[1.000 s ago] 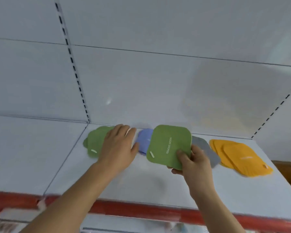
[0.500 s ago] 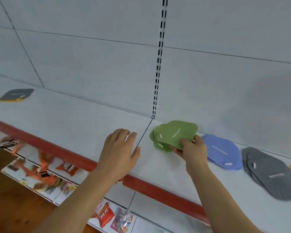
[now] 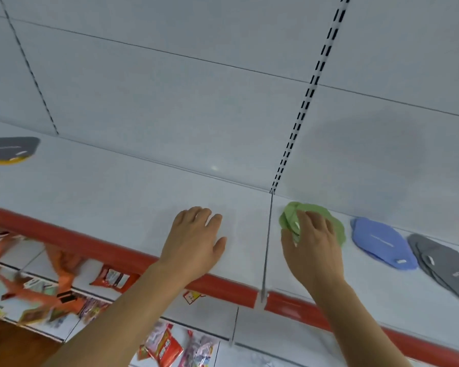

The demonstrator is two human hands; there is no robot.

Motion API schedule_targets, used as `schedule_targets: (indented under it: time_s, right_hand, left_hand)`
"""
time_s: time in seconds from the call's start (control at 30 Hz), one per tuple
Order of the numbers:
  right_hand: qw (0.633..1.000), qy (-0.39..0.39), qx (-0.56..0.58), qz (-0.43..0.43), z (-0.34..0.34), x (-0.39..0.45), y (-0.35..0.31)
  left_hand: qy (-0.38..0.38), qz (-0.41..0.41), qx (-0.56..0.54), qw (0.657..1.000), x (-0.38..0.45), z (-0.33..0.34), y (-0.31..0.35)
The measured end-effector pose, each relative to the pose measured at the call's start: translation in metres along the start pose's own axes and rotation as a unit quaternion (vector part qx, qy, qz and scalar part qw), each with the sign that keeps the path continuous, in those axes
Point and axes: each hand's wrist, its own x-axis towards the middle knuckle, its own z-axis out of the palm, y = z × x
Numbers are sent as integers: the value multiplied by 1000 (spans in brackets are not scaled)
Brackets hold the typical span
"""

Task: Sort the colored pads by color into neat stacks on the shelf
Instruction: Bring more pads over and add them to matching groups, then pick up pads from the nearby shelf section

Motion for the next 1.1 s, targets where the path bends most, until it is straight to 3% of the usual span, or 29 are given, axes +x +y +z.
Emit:
schedule_targets:
  time_s: [0.17, 0.57, 0.87, 1.1]
  right_hand:
    - [987, -26, 14, -160, 43, 0, -107]
    - [932, -119, 41, -340, 142, 55, -360]
    - [917, -132, 43, -375, 193, 86, -508]
    - [943, -133, 12, -305, 223, 92, -598]
  left_hand:
    - [-2, -50, 7, 999, -19, -9, -76]
    - [-5, -235, 97, 967, -65, -55, -312]
    - [17, -294, 82, 952, -78, -78, -451]
    - [17, -249, 25, 968, -75, -82, -566]
